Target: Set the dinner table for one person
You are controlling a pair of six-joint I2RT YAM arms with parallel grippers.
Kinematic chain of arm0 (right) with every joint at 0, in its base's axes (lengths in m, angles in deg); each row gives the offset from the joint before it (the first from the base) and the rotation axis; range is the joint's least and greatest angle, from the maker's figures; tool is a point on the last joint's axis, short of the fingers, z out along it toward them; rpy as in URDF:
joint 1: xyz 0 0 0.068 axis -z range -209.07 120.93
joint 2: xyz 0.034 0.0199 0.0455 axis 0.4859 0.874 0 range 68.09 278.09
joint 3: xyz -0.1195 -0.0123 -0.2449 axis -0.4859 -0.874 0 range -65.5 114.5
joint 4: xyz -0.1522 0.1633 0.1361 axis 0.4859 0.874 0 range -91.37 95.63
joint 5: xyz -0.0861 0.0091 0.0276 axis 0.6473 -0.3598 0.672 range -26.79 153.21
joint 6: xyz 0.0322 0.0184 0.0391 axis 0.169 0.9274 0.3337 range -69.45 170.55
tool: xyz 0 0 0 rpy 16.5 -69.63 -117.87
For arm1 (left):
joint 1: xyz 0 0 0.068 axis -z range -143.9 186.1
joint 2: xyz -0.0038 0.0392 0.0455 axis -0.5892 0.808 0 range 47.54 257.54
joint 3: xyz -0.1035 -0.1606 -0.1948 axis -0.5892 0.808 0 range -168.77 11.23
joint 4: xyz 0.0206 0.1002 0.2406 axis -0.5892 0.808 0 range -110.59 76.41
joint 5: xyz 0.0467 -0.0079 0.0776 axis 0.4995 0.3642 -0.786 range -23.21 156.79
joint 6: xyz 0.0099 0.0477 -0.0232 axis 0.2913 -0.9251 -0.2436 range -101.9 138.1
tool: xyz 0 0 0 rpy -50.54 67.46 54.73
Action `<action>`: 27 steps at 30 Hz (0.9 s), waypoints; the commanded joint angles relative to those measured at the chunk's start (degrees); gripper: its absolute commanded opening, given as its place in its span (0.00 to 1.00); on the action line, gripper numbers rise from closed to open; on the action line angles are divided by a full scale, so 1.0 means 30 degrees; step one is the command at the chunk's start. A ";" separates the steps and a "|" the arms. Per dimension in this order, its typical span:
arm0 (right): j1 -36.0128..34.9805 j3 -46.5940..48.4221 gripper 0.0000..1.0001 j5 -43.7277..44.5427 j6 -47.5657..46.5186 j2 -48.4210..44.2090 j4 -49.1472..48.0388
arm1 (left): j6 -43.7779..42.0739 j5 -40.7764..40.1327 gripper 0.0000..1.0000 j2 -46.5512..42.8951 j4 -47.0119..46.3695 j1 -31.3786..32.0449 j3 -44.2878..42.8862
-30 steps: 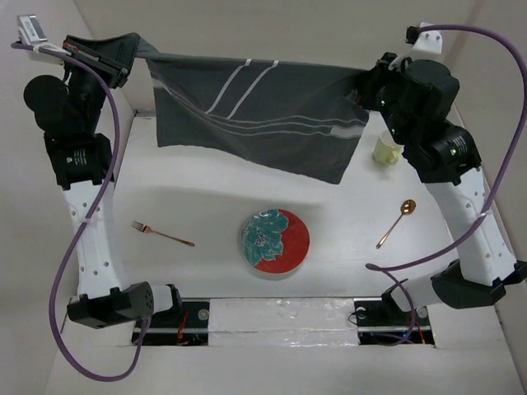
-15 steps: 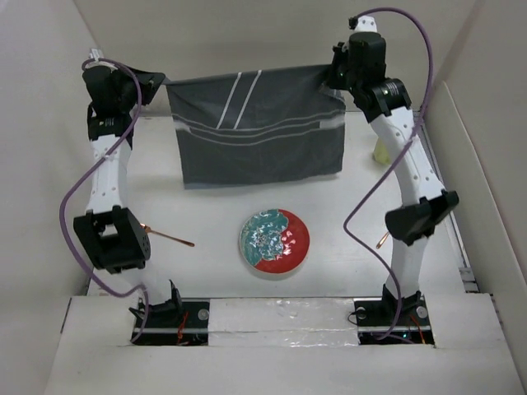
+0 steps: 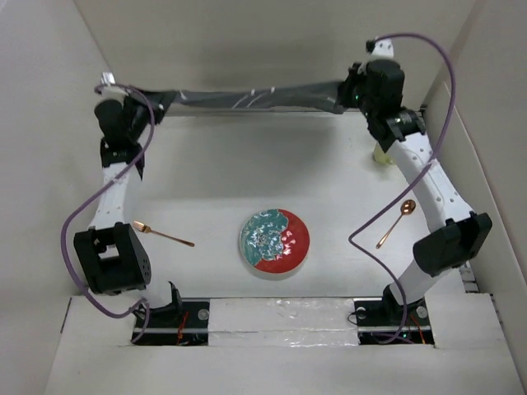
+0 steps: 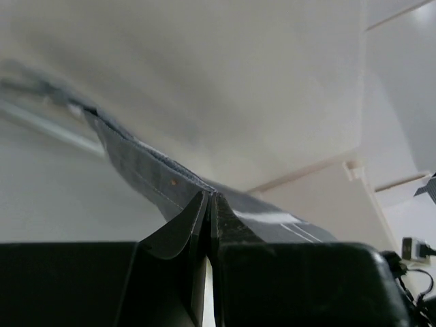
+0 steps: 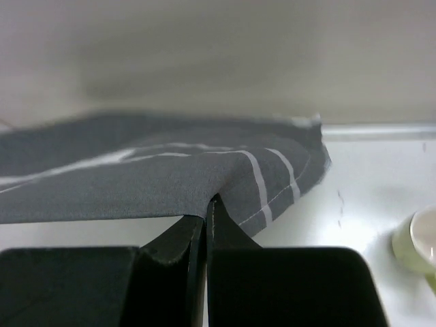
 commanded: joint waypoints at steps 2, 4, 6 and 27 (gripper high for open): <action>0.0194 -0.8159 0.01 0.1323 0.0064 -0.0288 -0.4132 | -0.0513 0.0557 0.00 -0.0217 -0.5304 -0.1201 0.8382; 0.0016 -0.9788 0.05 0.1615 0.0879 0.0032 -0.4345 | -0.0777 0.0911 0.00 0.0540 -0.6654 -0.1435 1.0215; -0.0159 -1.1222 0.13 0.1791 0.1352 0.0500 -0.4142 | -0.1301 0.1001 0.00 0.1012 -0.7591 -0.1435 1.2064; -0.1066 -1.7232 0.38 0.1475 0.5015 -0.2947 0.0165 | -0.4496 0.0122 0.08 -0.0214 -0.1772 -0.1435 1.4736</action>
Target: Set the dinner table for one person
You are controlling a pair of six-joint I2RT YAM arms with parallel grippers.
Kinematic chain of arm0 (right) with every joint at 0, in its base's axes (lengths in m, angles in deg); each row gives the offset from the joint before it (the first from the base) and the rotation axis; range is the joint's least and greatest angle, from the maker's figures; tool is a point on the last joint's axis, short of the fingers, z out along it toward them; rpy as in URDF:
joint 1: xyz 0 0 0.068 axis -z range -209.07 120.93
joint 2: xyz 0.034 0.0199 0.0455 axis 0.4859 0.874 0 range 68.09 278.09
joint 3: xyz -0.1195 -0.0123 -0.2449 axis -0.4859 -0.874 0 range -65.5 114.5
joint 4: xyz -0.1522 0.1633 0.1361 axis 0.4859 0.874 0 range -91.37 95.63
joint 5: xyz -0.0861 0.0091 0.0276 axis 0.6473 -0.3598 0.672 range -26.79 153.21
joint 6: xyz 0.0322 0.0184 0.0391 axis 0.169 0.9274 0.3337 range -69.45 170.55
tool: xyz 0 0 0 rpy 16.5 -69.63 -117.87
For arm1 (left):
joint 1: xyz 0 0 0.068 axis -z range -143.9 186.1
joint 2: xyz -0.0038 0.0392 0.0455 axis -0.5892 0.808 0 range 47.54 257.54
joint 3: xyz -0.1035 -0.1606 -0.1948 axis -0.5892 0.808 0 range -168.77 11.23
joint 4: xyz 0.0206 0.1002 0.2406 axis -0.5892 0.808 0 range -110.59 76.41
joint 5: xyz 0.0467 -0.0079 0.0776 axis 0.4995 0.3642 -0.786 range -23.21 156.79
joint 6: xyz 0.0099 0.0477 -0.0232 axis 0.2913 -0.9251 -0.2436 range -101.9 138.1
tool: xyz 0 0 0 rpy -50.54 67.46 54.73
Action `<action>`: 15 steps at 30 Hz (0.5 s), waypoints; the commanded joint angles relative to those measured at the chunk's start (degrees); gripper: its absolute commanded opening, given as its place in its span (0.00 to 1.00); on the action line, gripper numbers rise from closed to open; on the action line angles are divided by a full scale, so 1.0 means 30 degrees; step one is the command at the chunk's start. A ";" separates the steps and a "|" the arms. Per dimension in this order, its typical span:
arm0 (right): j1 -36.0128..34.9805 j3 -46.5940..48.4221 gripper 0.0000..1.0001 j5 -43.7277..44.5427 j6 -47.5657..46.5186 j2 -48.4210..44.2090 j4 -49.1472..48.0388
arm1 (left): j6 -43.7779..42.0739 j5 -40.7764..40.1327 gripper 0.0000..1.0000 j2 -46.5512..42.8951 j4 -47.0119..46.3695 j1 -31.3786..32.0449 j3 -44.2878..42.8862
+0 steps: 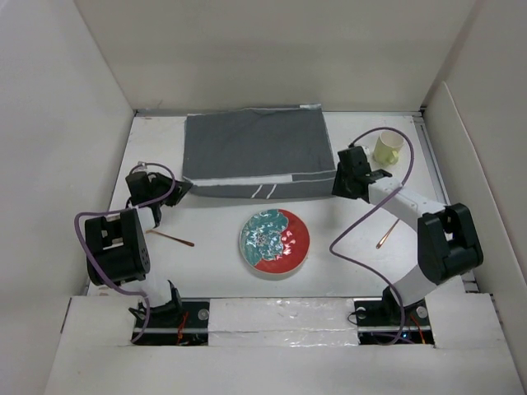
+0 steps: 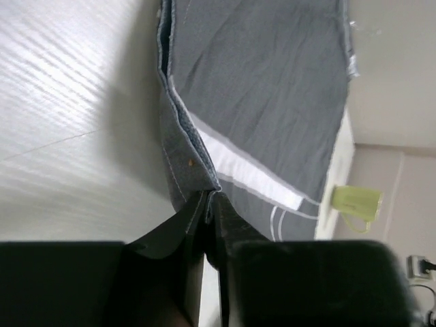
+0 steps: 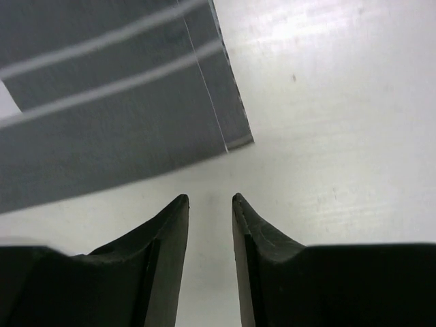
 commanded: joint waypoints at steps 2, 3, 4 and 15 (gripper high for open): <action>-0.0666 -0.1077 0.47 -0.0832 0.0783 -0.2212 0.0814 | -0.1271 -0.0586 0.18 -0.1199 0.2045 -0.0168 -0.0150; -0.0842 -0.1311 0.49 -0.1242 0.0841 -0.2622 0.0843 | -0.1417 -0.0761 0.33 -0.1461 0.2832 -0.0168 -0.0267; -0.0844 -0.1458 0.51 -0.1449 0.1016 -0.3322 0.0670 | -0.1709 -0.1169 0.39 -0.1609 0.3217 -0.0168 -0.0616; 0.2144 0.0796 0.45 -0.3179 0.4533 0.0801 0.0522 | -0.5257 -0.7648 0.61 -0.3661 1.1746 0.2733 -0.6274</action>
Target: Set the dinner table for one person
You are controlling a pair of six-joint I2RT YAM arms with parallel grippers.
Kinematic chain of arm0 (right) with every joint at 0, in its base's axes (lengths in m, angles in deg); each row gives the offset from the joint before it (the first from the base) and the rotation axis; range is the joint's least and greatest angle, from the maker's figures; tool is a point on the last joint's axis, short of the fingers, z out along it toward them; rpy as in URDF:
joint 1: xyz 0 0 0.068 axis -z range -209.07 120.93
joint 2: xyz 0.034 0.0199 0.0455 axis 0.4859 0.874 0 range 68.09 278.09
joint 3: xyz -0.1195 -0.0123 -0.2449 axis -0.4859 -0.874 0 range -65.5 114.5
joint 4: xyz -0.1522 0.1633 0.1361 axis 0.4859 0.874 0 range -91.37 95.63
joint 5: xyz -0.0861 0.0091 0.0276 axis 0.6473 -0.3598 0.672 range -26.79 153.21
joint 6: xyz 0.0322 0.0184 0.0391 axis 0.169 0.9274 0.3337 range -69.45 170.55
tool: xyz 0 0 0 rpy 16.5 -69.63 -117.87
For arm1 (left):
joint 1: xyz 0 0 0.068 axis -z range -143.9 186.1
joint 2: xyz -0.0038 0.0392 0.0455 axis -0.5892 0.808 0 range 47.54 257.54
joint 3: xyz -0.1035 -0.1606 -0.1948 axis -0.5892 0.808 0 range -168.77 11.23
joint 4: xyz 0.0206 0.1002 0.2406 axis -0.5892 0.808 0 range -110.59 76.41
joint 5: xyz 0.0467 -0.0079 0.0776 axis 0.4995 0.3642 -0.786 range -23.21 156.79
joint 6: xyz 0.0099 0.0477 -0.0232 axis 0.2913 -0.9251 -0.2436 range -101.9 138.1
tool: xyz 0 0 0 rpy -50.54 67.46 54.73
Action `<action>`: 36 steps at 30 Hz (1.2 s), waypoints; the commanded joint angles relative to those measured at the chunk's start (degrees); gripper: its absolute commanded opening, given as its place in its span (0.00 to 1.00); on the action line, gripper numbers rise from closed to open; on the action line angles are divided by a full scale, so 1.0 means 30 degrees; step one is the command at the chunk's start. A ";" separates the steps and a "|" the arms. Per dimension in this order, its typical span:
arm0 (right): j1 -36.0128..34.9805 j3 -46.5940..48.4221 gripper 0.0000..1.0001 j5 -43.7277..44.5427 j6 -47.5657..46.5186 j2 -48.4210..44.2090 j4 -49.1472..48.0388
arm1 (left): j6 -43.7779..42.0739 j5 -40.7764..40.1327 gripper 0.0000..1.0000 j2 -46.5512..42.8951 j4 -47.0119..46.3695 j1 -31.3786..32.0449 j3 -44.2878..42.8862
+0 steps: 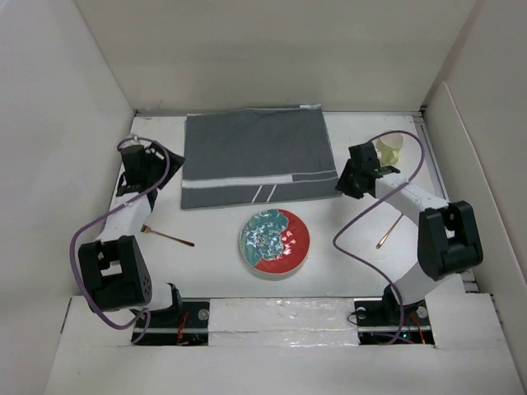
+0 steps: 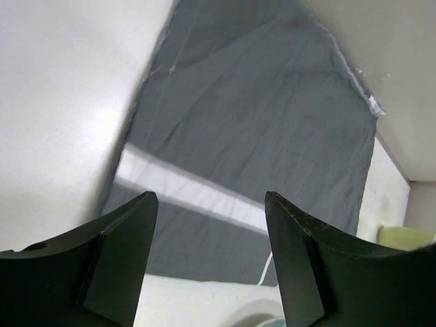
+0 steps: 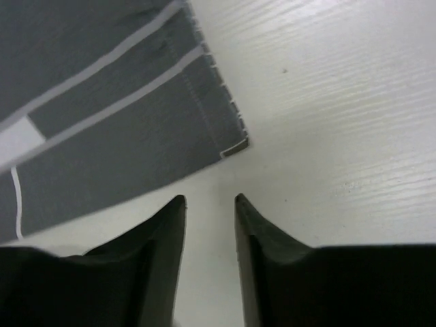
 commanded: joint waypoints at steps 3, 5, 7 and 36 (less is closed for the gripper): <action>0.1119 0.0336 0.58 -0.1818 0.2796 0.1494 -0.0938 | -0.1113 -0.3158 0.62 -0.0222 0.3901 0.1859 -0.0451; 0.1644 0.0336 0.58 -0.2317 0.3763 0.1992 -0.1320 | -0.0523 -0.3069 0.67 -0.0282 0.3666 0.1861 0.0810; 0.1647 0.0656 0.58 -0.2349 0.4464 0.2521 -0.1379 | 0.0122 -0.2398 0.70 0.0213 0.3432 0.1861 0.1396; 0.2028 0.3151 0.00 -0.1264 0.8922 0.4780 0.2225 | 0.2029 -0.2160 0.17 0.3700 0.2992 0.1861 0.1751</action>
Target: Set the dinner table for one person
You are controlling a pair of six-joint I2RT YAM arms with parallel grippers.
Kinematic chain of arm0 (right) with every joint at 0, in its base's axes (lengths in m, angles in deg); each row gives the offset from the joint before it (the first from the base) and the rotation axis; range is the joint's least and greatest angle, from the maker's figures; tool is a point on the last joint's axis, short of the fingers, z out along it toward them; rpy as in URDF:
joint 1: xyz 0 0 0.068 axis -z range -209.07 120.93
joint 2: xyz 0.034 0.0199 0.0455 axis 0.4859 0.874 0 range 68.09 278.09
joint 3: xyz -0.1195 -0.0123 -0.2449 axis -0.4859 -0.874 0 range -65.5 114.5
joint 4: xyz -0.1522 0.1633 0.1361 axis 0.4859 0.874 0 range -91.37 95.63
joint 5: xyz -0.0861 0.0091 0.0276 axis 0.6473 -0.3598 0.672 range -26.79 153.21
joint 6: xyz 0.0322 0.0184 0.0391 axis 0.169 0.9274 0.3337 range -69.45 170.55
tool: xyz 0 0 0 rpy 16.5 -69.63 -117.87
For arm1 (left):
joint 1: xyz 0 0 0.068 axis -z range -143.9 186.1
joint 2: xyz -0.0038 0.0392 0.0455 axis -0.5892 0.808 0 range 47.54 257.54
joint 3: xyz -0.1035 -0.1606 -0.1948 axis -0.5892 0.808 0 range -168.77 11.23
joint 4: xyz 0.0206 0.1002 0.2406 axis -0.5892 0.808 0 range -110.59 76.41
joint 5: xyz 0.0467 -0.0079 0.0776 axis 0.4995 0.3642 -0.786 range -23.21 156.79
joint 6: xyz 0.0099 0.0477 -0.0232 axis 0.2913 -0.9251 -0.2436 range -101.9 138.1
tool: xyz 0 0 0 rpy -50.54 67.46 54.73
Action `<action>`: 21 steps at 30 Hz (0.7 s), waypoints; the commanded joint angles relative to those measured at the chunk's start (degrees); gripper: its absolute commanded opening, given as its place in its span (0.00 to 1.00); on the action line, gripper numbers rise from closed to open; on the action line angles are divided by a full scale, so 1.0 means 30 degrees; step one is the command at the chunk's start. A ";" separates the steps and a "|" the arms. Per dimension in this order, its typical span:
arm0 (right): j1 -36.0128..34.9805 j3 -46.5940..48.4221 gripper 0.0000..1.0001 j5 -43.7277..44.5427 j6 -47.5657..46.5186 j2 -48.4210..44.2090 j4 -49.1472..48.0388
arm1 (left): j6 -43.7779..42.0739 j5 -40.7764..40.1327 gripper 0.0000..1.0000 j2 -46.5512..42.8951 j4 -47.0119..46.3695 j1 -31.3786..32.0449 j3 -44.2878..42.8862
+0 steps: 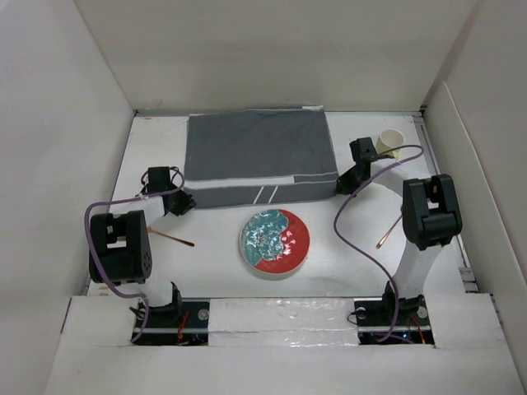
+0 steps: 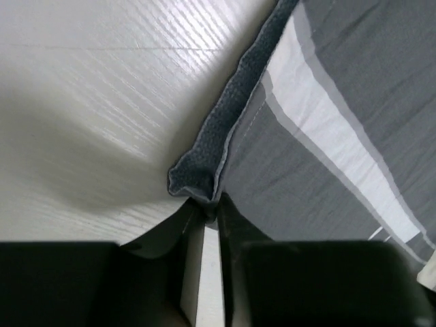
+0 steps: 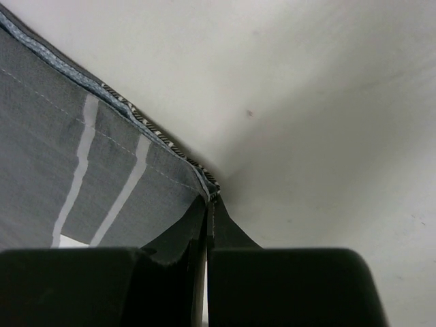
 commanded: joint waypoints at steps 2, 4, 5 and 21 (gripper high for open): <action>0.0367 -0.1640 0.00 0.0586 -0.0215 -0.1858 -0.0312 | -0.0470 0.0179 0.02 0.0634 -0.0046 -0.0026 0.0039; 0.0600 -0.2343 0.00 0.0556 -0.0828 -0.2504 -0.0575 | -0.0735 0.0530 0.00 0.0870 -0.0047 -0.0026 -0.0048; 0.0603 -0.3159 0.00 0.0615 -0.1036 -0.3203 -0.0751 | -0.0881 0.0706 0.00 0.0870 -0.0047 -0.0026 -0.0020; 0.1862 -0.8439 0.00 -0.0264 -0.4171 -0.7751 -0.1427 | -0.2436 0.1645 0.00 -0.3259 0.1476 -0.0026 0.3143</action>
